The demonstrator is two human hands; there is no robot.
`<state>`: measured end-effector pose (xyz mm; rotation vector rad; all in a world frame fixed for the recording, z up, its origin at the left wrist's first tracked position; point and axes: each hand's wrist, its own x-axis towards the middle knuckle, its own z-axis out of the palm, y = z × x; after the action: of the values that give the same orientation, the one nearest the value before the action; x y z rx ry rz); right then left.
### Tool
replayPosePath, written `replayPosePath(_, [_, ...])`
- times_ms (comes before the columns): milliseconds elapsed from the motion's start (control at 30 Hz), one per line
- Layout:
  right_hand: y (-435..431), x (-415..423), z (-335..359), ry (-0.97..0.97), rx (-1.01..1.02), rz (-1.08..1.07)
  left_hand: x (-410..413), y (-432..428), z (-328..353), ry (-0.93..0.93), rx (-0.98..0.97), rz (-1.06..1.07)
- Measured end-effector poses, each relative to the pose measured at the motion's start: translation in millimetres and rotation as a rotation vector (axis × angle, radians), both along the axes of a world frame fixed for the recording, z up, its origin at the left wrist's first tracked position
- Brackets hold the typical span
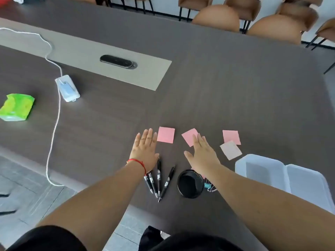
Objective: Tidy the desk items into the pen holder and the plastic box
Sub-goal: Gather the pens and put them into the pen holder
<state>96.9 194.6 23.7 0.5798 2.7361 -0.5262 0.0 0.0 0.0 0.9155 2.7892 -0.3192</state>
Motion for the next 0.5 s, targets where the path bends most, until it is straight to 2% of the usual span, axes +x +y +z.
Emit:
replayPosePath(267, [-54,-12,-14,-0.259,0.086,0.294,20,-31,-32,-0.368,0.091,0.537])
replayPosePath(500, [-93,-18,-32,-0.423,0.231,0.397,30,-27,-45,-0.556,0.247,0.764])
